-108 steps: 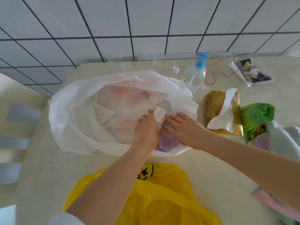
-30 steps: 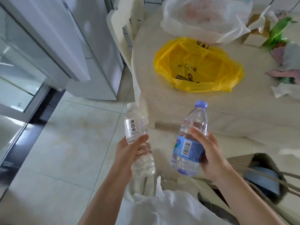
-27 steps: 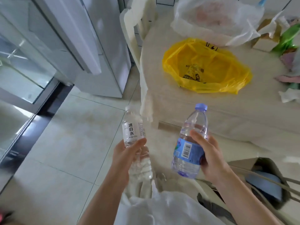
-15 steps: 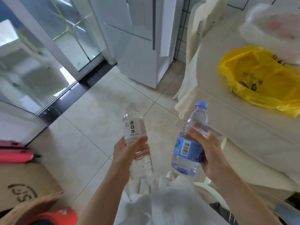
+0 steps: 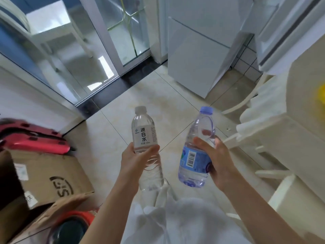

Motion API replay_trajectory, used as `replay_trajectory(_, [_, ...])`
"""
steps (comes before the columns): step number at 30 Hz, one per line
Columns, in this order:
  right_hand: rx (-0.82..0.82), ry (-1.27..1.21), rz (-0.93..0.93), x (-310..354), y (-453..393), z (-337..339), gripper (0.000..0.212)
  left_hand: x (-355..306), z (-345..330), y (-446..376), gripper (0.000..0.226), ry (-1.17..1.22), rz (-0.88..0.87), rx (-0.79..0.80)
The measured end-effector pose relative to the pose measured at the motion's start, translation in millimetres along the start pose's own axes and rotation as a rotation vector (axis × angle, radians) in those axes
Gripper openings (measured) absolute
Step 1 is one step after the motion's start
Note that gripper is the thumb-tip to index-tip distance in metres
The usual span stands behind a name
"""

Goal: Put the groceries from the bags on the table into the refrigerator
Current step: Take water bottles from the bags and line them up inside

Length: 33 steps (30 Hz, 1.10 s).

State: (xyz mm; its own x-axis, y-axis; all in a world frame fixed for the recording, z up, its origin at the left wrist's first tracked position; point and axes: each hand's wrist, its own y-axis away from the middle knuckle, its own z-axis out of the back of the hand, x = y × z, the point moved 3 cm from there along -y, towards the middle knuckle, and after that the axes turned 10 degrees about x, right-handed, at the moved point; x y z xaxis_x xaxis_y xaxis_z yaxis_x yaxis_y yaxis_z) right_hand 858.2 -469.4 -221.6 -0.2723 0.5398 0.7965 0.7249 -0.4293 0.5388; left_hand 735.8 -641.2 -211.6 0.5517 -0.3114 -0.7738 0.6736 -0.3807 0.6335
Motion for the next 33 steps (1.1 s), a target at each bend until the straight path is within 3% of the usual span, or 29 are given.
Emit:
replay_trajectory(6, [0.038,0.069,-0.013,16.0,-45.2,-36.3,0.06,-27.7,26.1,-34.0,0.037,0.025,0.009,-0.015])
replay_trajectory(11, [0.051,0.08,-0.001,41.5,-94.2,-48.3,0.044,-55.3,27.9,-79.2,0.039,0.031,0.022,-0.018])
replay_trajectory(25, [0.068,0.204,0.084,185.5,-291.8,-55.5,0.056,-219.1,-26.3,-255.2,0.047,-0.032,-0.083,0.06])
replay_trajectory(33, [-0.035,0.148,0.08,241.7,-373.2,-59.1,0.061,-291.4,-43.1,-348.9,0.047,-0.053,-0.092,0.102])
